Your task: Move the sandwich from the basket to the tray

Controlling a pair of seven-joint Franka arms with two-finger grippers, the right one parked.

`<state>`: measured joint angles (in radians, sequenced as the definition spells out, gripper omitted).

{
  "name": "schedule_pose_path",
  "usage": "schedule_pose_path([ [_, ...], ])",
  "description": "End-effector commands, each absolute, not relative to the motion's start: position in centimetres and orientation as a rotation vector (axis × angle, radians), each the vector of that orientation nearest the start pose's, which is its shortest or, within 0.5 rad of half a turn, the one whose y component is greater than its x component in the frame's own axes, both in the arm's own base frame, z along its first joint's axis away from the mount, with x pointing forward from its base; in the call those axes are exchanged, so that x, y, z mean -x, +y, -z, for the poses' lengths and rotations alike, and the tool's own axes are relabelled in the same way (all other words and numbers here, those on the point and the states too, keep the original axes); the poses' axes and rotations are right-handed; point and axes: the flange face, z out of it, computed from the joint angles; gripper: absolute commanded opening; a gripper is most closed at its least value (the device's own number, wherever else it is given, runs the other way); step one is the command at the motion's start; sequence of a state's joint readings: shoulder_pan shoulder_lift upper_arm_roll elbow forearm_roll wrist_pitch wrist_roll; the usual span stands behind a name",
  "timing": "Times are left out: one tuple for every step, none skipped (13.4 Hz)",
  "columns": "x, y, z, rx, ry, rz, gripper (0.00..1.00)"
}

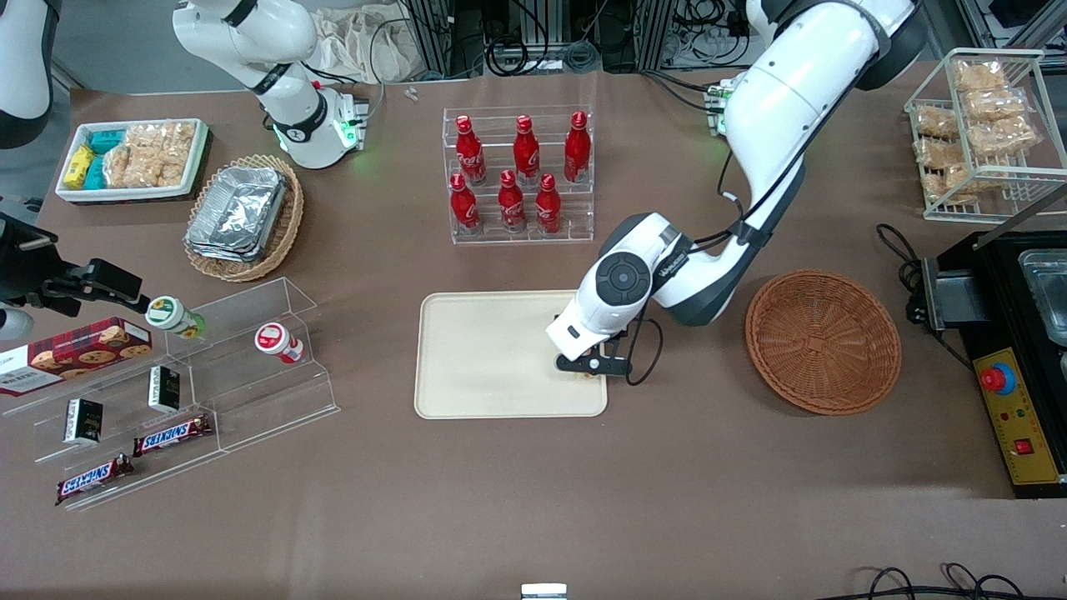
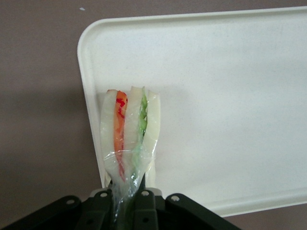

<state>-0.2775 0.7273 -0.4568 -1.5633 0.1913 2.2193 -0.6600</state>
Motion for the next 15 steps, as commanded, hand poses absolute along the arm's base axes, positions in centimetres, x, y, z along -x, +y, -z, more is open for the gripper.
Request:
schedule_pose_path([
  [-56.0, -43.5, -23.9, 3.241, 0.172, -0.102, 0.25],
  [-56.0, -43.5, -23.4, 3.238, 0.167, -0.113, 0.35],
  [-55.9, -43.5, -23.1, 3.237, 0.167, -0.120, 0.57],
  [-55.5, -44.0, -23.0, 3.234, 0.183, -0.122, 0.87],
  [-55.6, -44.0, -23.4, 3.238, 0.178, -0.116, 0.99],
  [-56.0, -43.8, -24.1, 3.244, 0.131, -0.099, 0.99],
  [-56.2, -43.4, -25.6, 3.243, 0.084, -0.077, 0.99],
  [-56.2, -43.2, -27.8, 3.236, 0.080, -0.049, 0.99],
  [-56.5, -41.5, -30.3, 3.193, 0.072, -0.066, 0.99],
  [-56.9, -39.4, -32.7, 3.156, 0.032, -0.102, 0.99],
  [-57.4, -37.4, -35.1, 3.130, -0.006, -0.104, 0.99],
  [-57.4, -35.4, -37.3, 3.096, -0.032, -0.112, 0.99],
  [-57.7, -32.9, -39.5, 3.069, -0.016, -0.120, 0.99],
  [-58.0, -30.3, -41.6, 3.060, -0.001, -0.138, 0.99],
  [-58.7, -27.0, -43.2, 3.052, 0.010, -0.165, 0.99],
])
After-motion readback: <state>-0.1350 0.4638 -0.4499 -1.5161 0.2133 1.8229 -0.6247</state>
